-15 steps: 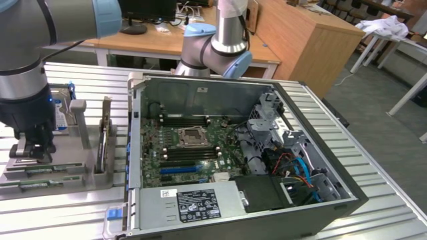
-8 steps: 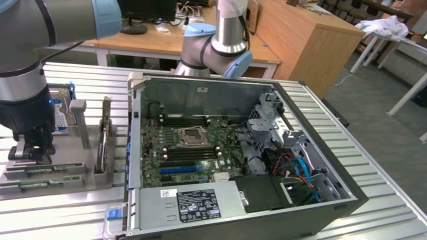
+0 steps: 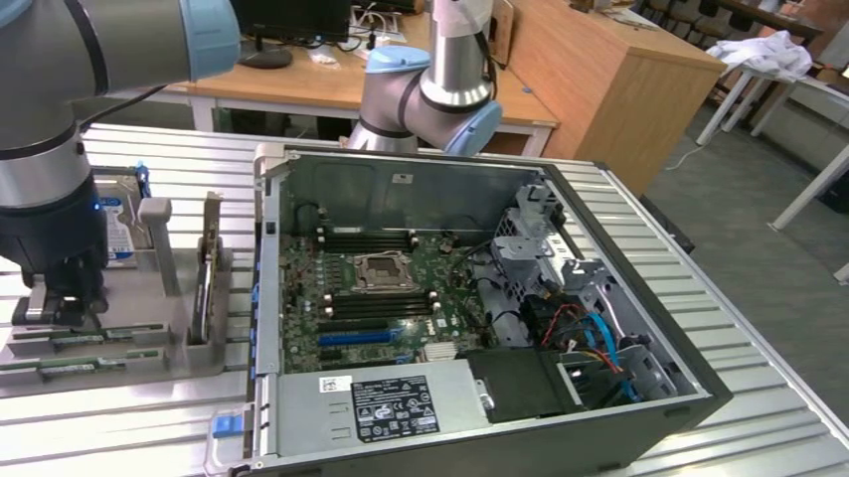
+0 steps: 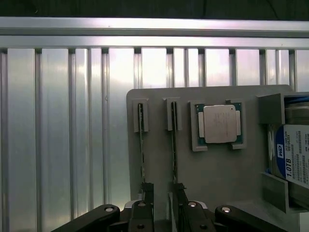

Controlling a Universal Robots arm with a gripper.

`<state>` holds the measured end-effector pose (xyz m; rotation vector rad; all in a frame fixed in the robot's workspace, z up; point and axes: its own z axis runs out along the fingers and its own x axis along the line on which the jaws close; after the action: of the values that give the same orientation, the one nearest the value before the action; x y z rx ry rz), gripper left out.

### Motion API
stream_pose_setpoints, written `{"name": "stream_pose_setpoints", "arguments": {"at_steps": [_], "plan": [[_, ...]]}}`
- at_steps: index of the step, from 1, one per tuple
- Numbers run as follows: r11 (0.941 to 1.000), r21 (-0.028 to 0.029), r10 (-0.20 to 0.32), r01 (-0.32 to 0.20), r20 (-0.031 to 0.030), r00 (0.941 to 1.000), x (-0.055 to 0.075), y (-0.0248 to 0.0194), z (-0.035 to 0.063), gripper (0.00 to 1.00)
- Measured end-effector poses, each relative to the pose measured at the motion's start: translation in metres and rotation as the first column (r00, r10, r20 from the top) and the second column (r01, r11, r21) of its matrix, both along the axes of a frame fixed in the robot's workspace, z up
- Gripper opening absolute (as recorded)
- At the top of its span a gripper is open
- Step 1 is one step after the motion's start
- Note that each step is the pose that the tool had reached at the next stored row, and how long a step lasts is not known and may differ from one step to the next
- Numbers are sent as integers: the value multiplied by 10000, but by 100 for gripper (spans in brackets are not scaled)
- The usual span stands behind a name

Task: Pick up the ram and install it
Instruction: 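Pick up the ram and move it above insertion slot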

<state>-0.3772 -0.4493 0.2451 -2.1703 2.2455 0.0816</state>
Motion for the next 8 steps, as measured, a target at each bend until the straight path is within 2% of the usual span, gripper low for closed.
{"name": "stream_pose_setpoints", "arguments": {"at_steps": [3,8], "plan": [[10000,0,1,-1,0,10000,1,-16,0,30],[10000,0,0,0,0,10000,0,-68,0,30]]}}
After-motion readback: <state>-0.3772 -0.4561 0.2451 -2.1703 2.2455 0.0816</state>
